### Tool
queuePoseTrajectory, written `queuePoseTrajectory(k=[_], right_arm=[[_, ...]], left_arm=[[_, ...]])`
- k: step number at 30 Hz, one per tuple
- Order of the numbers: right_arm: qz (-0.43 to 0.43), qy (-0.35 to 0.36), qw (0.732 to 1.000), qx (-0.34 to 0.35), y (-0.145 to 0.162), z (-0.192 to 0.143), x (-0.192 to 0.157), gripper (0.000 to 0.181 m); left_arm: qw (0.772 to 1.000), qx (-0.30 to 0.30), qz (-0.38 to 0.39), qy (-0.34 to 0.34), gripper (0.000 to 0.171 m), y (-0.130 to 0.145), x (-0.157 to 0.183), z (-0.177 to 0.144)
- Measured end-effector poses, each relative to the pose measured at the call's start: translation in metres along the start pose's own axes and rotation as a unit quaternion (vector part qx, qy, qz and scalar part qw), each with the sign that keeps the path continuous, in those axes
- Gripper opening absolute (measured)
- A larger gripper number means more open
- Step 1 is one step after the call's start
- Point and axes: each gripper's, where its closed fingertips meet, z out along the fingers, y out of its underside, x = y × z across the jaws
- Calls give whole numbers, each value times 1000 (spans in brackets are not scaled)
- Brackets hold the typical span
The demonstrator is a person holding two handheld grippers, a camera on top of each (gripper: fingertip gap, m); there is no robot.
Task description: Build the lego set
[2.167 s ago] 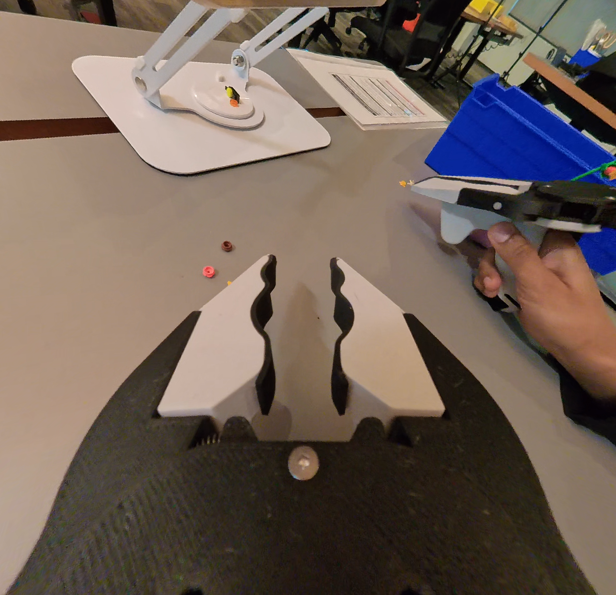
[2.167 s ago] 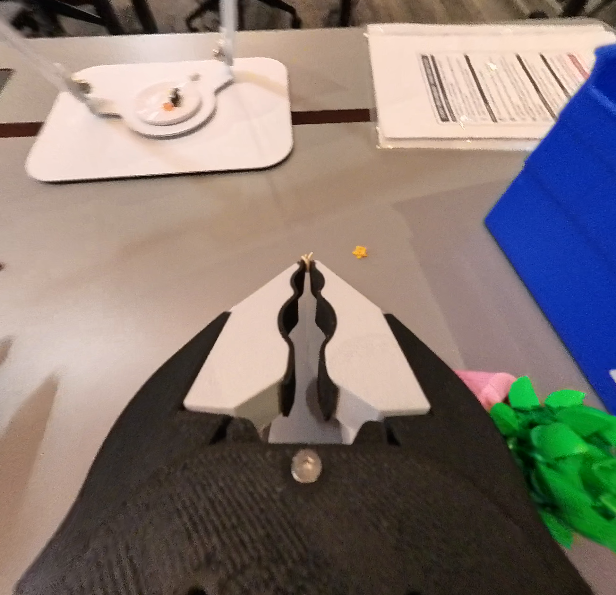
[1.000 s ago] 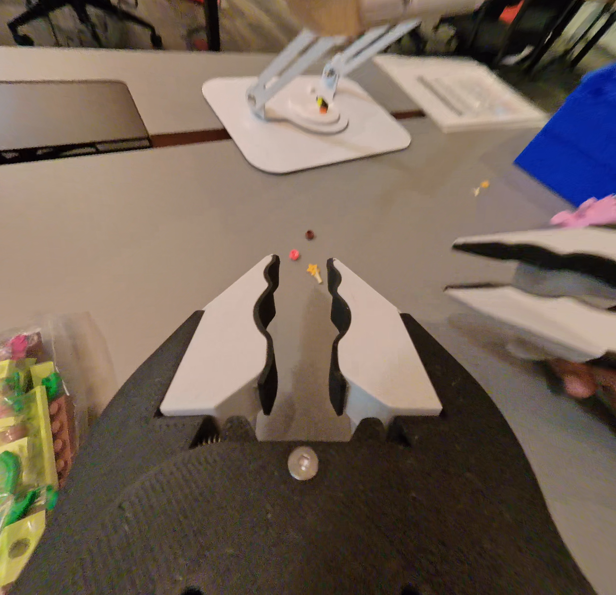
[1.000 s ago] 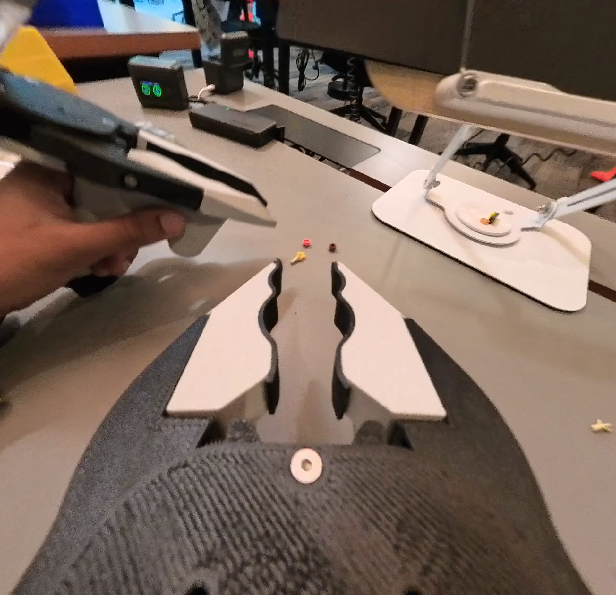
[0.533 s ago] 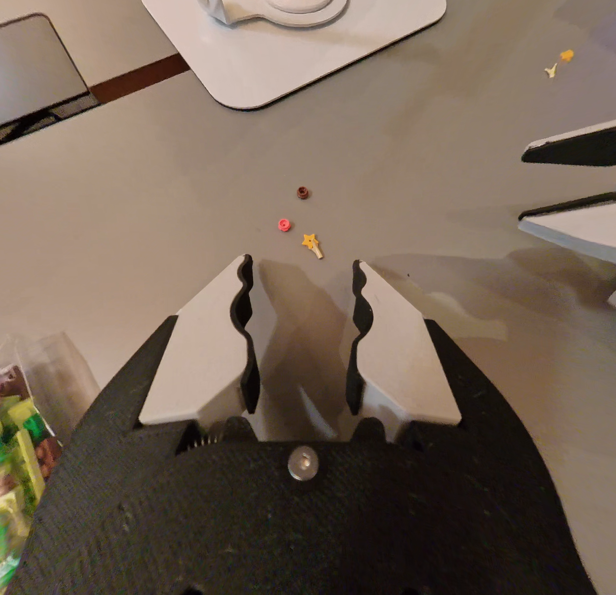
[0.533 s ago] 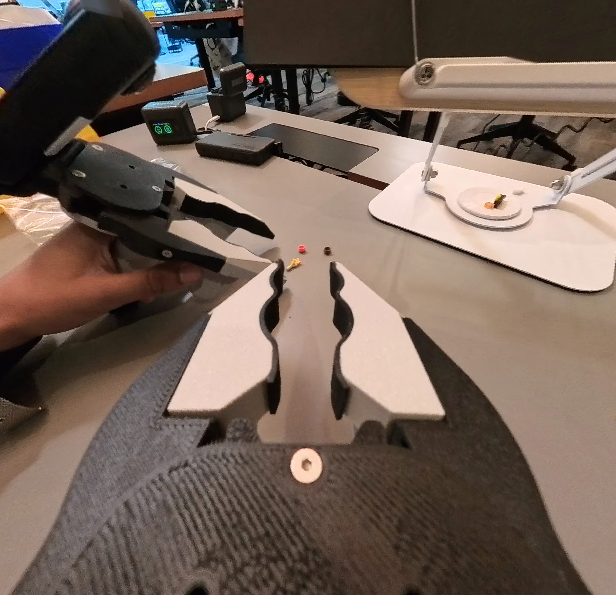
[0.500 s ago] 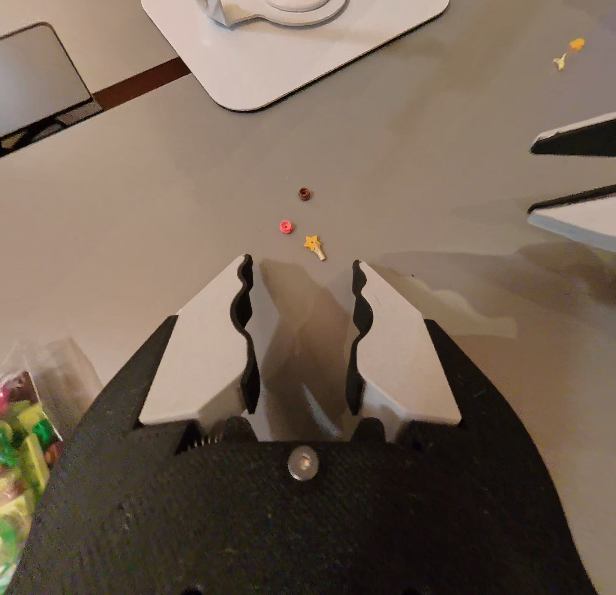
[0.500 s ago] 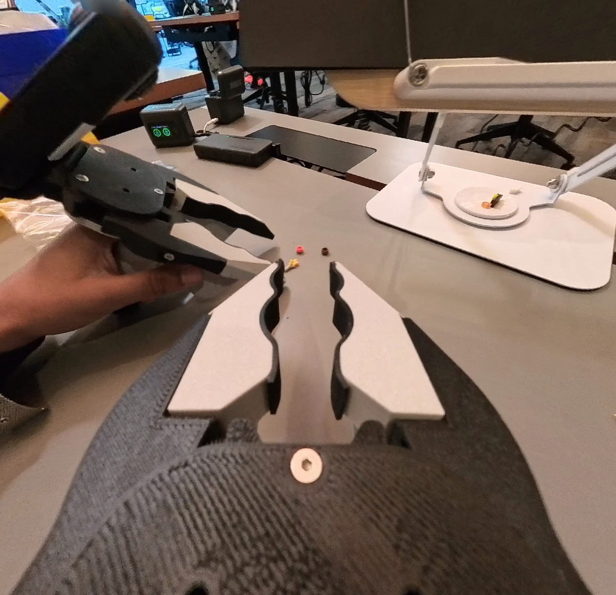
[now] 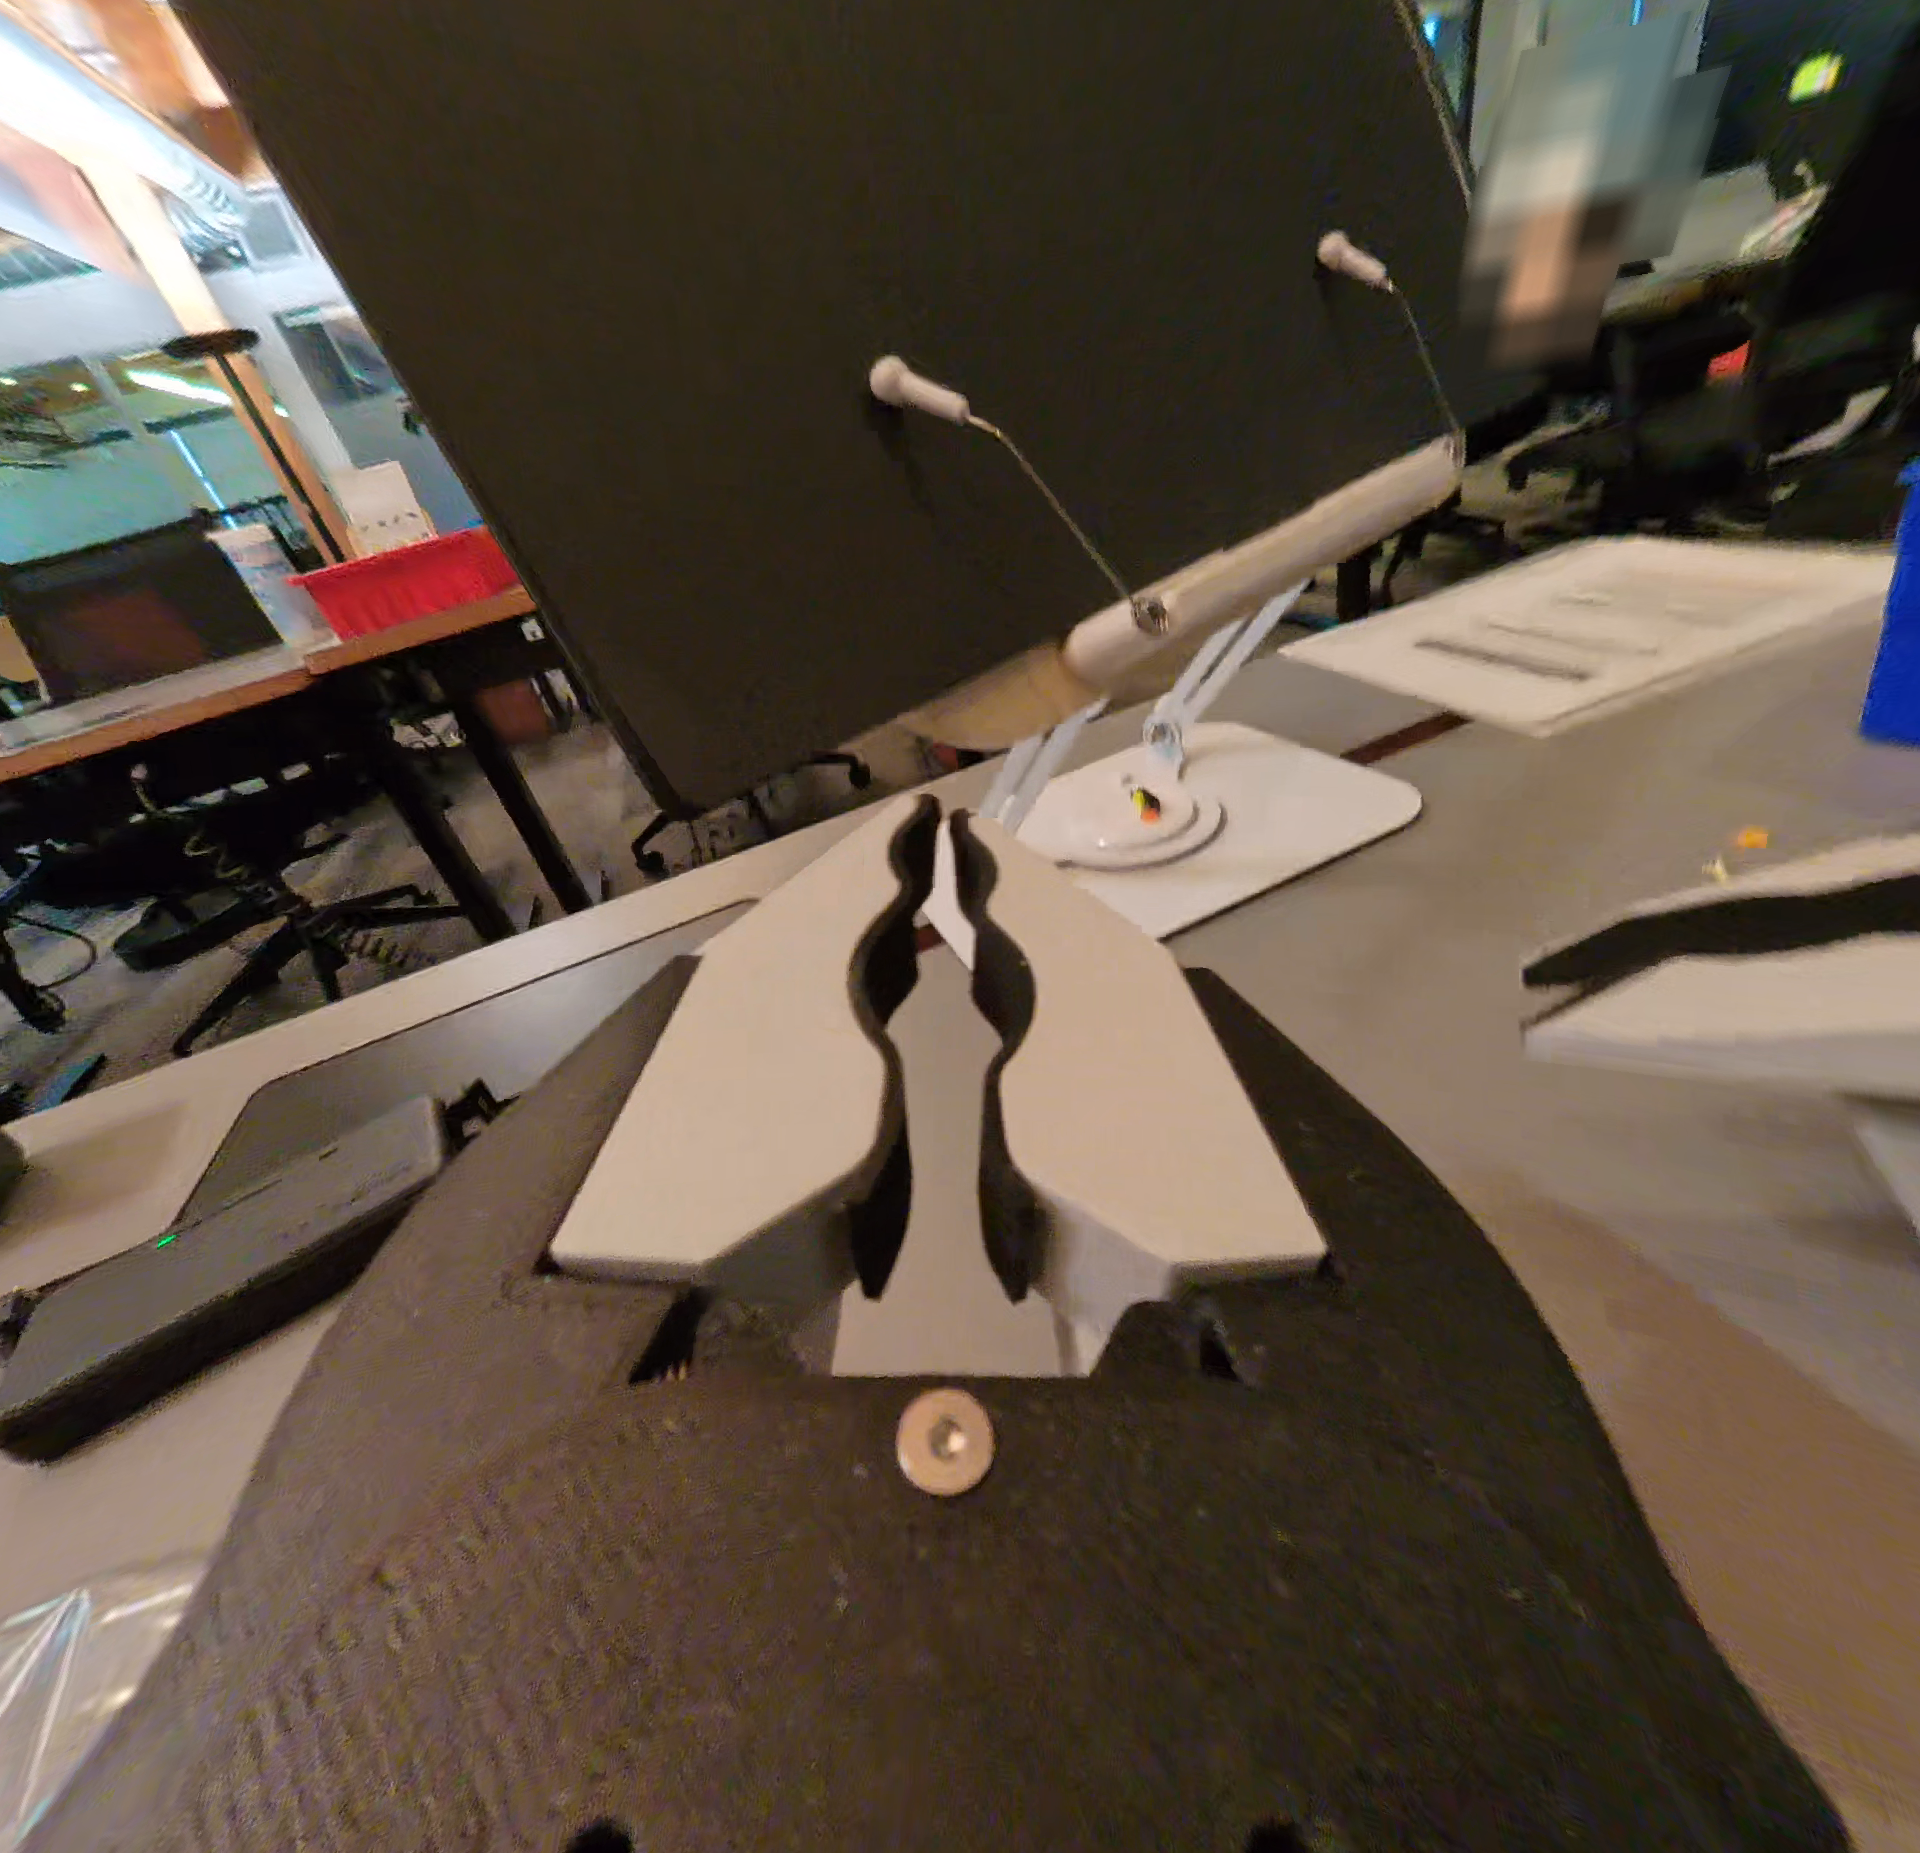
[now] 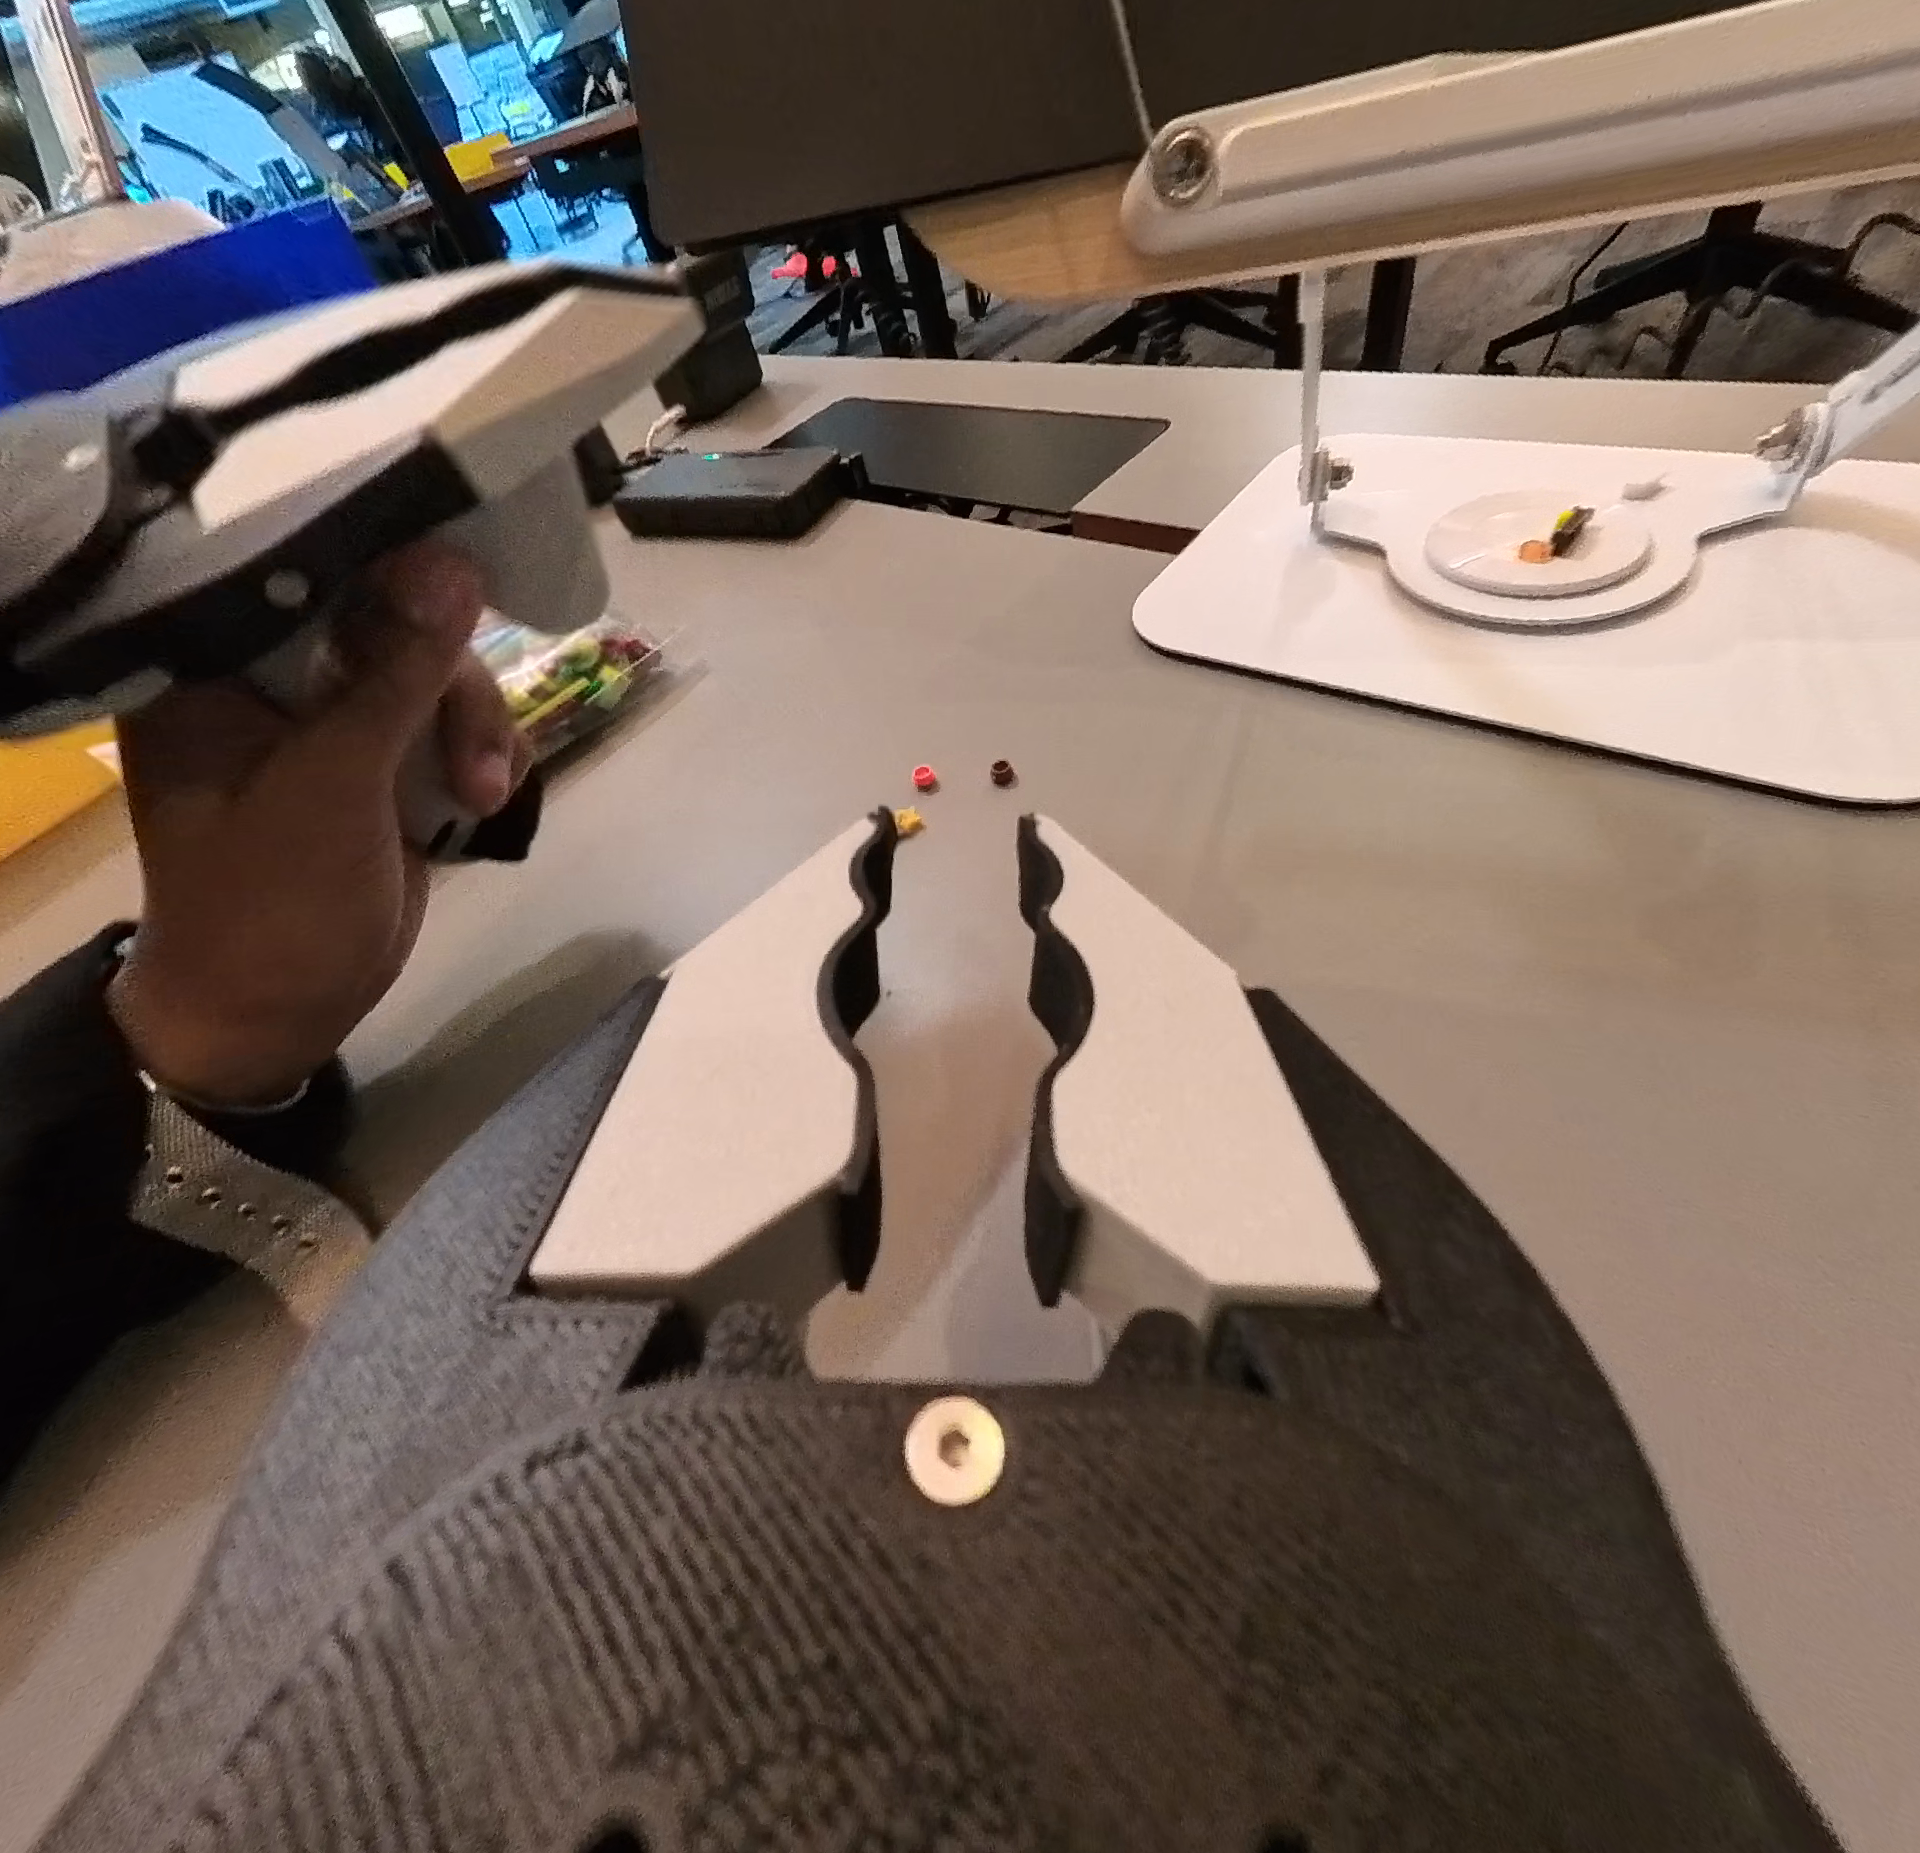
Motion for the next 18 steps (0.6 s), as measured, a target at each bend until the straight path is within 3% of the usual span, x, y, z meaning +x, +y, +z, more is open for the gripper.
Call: queuePoseTrajectory(k=[3,6,9,13,18], right_arm=[[-10,-4,1000,-15,4,4,-3,23],[-25,-1,999,-20,5,5,-6,22],[-35,2,999,-27,8,7,-7,21],[-41,0,998,-37,11,9,-9,21],[-47,1,998,-41,12,10,-10,21]], left_arm=[[1000,-15,-18,-14,0,-1,-5,25],[999,-22,-29,25,0,0,15,55],[999,-41,-21,2,0,4,19,78],[999,-36,-27,1,0,2,15,82],[994,-61,-77,-49,0,18,-29,81]])
